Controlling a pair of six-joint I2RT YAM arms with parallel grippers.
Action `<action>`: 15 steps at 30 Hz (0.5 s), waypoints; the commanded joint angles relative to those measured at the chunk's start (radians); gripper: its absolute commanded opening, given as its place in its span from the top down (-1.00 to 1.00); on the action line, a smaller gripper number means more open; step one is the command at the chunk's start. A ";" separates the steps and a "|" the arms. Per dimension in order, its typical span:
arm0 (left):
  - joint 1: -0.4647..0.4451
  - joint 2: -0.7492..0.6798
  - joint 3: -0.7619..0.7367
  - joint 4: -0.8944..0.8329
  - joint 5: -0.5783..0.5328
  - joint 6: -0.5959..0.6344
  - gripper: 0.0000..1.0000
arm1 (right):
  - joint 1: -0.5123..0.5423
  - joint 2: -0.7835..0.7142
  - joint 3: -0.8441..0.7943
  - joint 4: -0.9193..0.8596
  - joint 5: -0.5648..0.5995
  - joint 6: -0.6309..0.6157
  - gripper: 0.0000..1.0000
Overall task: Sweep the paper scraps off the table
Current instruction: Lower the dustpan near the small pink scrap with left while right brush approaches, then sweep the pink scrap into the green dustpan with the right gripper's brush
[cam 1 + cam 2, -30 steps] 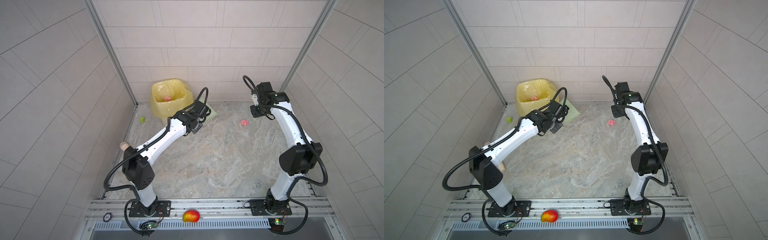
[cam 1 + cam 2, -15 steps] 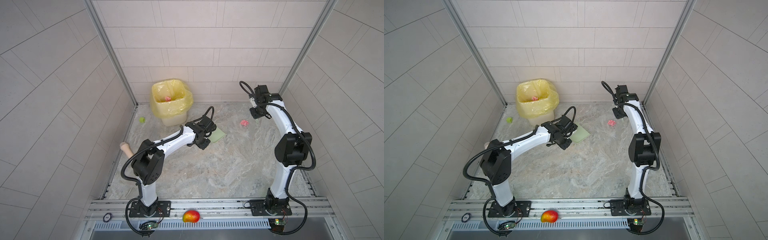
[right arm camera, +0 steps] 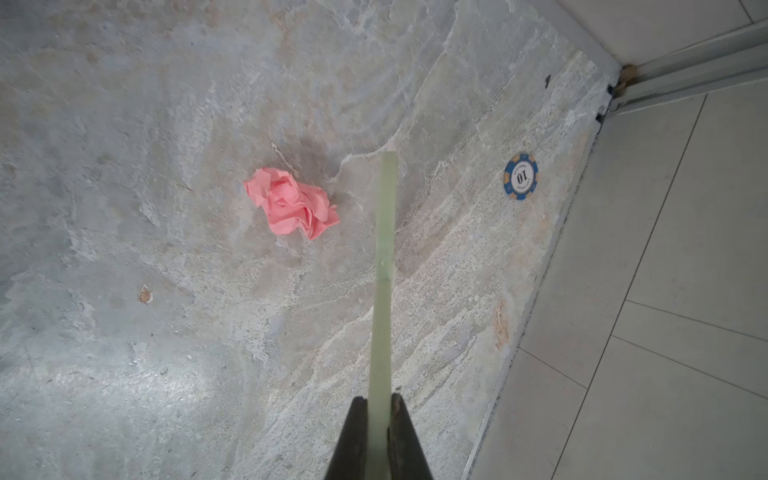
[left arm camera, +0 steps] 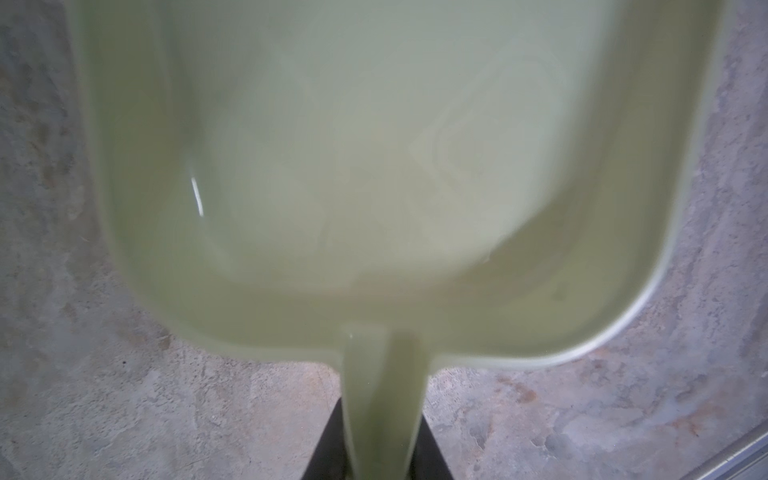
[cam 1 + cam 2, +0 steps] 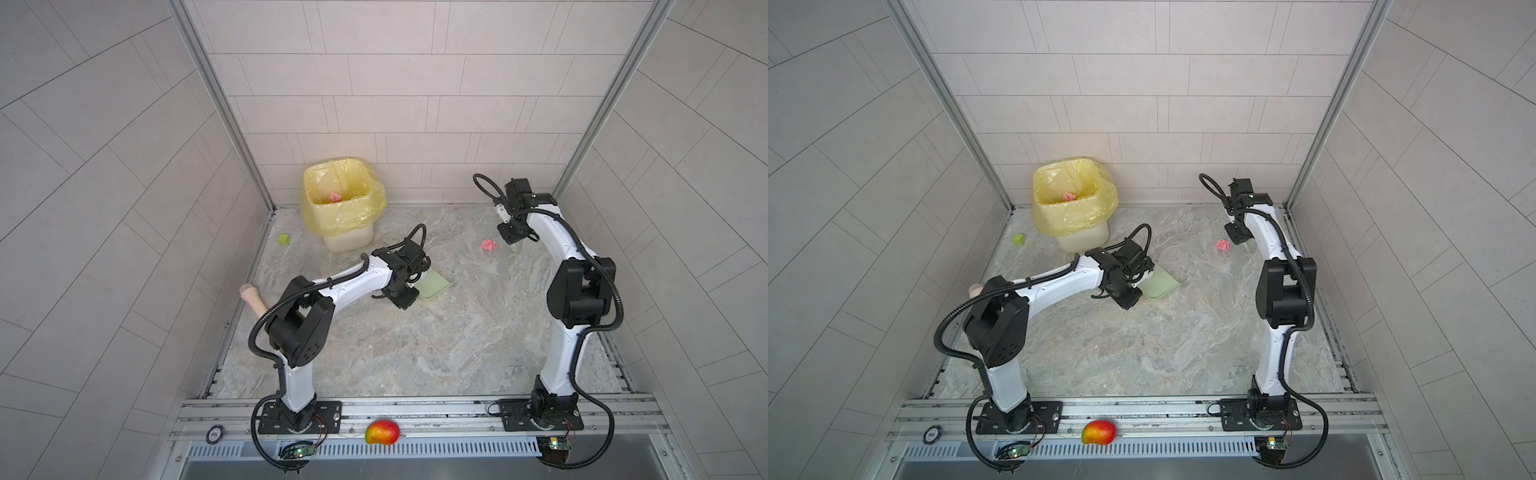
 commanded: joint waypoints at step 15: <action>-0.022 0.031 -0.009 -0.087 0.008 0.024 1.00 | 0.068 -0.058 -0.058 -0.022 -0.136 -0.134 1.00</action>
